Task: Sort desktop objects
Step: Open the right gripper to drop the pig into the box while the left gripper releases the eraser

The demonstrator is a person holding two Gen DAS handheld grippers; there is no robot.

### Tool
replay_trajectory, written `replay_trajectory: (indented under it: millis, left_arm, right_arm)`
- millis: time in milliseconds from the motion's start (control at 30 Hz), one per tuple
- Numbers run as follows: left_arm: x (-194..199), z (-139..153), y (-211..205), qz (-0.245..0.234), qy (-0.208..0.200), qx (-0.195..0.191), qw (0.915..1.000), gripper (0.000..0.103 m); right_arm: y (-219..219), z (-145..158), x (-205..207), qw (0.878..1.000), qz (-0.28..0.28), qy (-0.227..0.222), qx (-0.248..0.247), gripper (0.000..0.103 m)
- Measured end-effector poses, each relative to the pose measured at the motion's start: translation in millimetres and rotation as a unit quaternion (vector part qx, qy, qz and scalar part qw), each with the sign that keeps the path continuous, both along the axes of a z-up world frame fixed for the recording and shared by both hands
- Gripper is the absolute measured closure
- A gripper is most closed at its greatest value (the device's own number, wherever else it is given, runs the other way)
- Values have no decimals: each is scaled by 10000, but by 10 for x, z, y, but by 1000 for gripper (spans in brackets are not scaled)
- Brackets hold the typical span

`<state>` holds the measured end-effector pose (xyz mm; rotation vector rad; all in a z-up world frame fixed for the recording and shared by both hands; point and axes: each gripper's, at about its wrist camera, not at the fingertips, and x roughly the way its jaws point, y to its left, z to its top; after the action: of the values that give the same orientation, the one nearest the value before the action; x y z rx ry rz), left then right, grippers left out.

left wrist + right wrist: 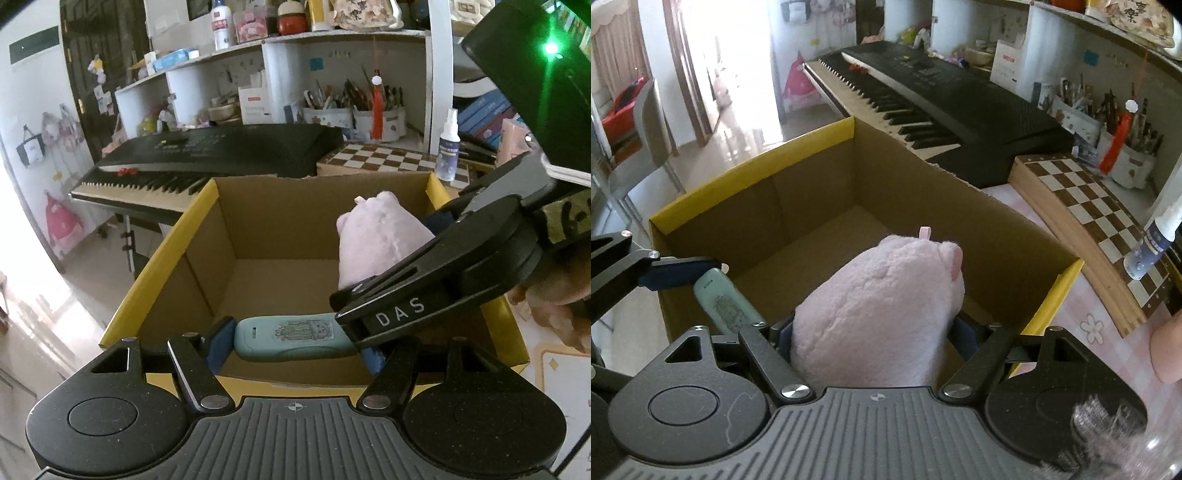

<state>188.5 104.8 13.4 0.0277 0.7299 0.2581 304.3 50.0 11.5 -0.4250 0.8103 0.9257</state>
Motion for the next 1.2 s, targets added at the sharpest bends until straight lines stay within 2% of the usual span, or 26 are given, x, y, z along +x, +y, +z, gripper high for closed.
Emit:
replay_trajectory:
  millis: [233, 633, 733, 800, 900, 1200]
  left_arm:
    - [-40, 20, -113, -137, -35, -148, 9998, 34]
    - [-32, 20, -95, -219, -61, -129, 9997, 33]
    - [-34, 21, -94, -210, -71, -142, 9997, 28]
    - [-52, 37, -94, -173, -133, -130, 9997, 20]
    - [-99, 61, -113, -189, -287, -42, 9994, 16]
    - [-244, 187, -104, -249, -602, 37, 9979, 14]
  right_arm:
    - [10, -62, -1, 9992, 112, -267, -294, 24]
    - [77, -80, 36, 9994, 160, -170, -236, 21]
    - [60, -69, 45, 9997, 133, -132, -163, 18]
    - [54, -62, 46, 9998, 98, -131, -140, 16]
    - [29, -41, 22, 9998, 36, -195, -93, 13]
    - [-103, 208, -156, 9985, -158, -481, 196, 13]
